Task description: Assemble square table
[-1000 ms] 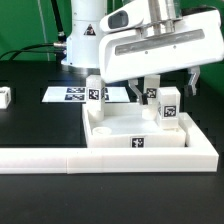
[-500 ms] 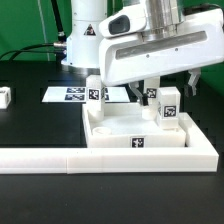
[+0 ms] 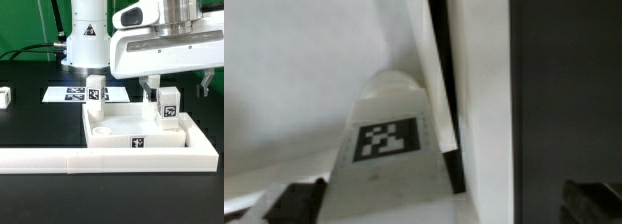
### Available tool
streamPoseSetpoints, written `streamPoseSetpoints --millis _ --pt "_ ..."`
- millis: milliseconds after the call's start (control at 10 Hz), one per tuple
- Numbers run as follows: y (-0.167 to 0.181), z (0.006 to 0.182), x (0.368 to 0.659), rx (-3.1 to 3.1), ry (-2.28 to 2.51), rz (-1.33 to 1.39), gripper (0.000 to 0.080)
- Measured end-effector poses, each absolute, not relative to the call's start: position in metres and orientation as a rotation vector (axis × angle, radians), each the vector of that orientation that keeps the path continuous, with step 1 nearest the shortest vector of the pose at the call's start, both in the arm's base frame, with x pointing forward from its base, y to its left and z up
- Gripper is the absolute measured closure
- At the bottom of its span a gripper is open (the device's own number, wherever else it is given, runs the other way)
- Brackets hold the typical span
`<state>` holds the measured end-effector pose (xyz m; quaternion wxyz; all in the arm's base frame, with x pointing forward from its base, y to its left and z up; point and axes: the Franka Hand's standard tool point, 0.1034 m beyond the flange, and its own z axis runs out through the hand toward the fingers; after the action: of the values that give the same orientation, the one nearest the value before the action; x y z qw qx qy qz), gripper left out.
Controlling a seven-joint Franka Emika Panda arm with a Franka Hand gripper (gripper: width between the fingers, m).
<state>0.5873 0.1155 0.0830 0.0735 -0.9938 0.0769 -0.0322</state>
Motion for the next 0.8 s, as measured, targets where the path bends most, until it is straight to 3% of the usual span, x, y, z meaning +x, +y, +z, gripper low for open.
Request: streamPoseSetpoints --millis 500,600,700,800 --pt "0.1104 0.0801 0.5858 -2.991 0.188 -0.100 0.0150" --pt "0.1108 0.0794 0.5855 -2.991 0.187 -0.098 0.0245" --pt "0.1105 0.0794 0.5855 -2.991 0.189 -0.098 0.0428" --pt "0.1099 0.0793 0.5856 -2.991 0.190 -0.098 0.0504"
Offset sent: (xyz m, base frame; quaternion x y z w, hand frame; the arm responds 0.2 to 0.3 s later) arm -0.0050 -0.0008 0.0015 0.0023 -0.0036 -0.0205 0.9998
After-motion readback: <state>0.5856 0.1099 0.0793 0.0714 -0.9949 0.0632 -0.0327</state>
